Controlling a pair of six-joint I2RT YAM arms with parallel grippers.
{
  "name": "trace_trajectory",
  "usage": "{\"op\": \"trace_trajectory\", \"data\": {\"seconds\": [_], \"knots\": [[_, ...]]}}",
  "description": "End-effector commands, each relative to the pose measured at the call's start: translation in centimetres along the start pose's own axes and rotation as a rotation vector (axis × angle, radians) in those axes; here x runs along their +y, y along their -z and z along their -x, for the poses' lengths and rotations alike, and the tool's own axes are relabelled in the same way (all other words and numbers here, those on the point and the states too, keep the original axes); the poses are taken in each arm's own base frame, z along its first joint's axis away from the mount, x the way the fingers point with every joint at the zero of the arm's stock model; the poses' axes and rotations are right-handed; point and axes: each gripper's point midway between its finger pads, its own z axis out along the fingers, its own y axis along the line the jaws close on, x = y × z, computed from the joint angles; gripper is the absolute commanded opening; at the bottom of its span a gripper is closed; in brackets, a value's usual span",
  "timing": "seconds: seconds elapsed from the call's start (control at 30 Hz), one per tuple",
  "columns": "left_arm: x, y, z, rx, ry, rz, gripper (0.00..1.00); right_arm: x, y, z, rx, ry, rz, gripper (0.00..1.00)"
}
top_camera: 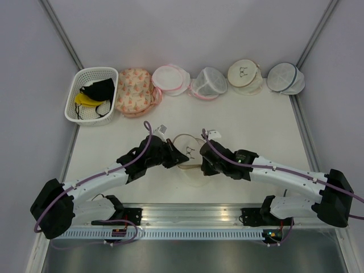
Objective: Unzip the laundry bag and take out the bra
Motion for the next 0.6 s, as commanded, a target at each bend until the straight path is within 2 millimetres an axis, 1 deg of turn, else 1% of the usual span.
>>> {"op": "trace_trajectory", "data": {"seconds": [0.0, 0.2, 0.23, 0.27, 0.3, 0.33, 0.37, 0.4, 0.43, 0.47, 0.53, 0.57], "knots": [[-0.5, 0.8, 0.7, -0.026, -0.024, 0.001, 0.02, -7.0, 0.9, -1.1, 0.009, 0.024, -0.330, 0.00], [-0.7, 1.0, 1.1, -0.041, -0.037, 0.009, 0.02, -8.4, 0.8, -1.3, 0.014, 0.022, -0.423, 0.00], [-0.8, 1.1, 1.2, -0.043, -0.042, 0.009, 0.04, -8.4, 0.7, -1.3, 0.016, 0.027, -0.424, 0.00], [-0.9, 1.2, 1.3, -0.047, -0.044, 0.011, 0.22, -8.4, 0.7, -1.3, 0.015, 0.026, -0.425, 0.00], [-1.0, 1.3, 1.4, -0.051, -0.047, 0.009, 0.34, -8.5, 0.7, -1.3, 0.012, 0.026, -0.425, 0.00], [-0.9, 1.3, 1.5, -0.057, -0.048, 0.015, 0.51, -8.5, 0.7, -1.2, 0.009, 0.024, -0.422, 0.00], [-0.6, 1.4, 1.8, -0.076, -0.045, 0.030, 0.80, -8.5, 0.8, -1.2, 0.003, 0.021, -0.423, 0.00], [0.0, 1.5, 1.8, -0.080, -0.042, 0.062, 0.86, -8.9, 1.0, -1.1, -0.003, 0.024, -0.442, 0.00], [0.1, 1.8, 2.1, -0.099, -0.045, 0.072, 0.90, -9.1, 1.0, -1.2, -0.002, 0.025, -0.454, 0.01], [0.8, 2.0, 2.8, -0.139, -0.049, 0.110, 0.94, -9.3, 1.2, -1.2, -0.003, 0.024, -0.466, 0.00], [2.1, 2.6, 3.3, -0.180, -0.062, 0.156, 0.98, -9.9, 1.3, -1.3, -0.003, 0.029, -0.493, 0.00], [2.8, 2.7, 3.9, -0.219, -0.068, 0.183, 0.99, -10.1, 1.4, -1.4, -0.004, 0.026, -0.499, 0.00]]}}
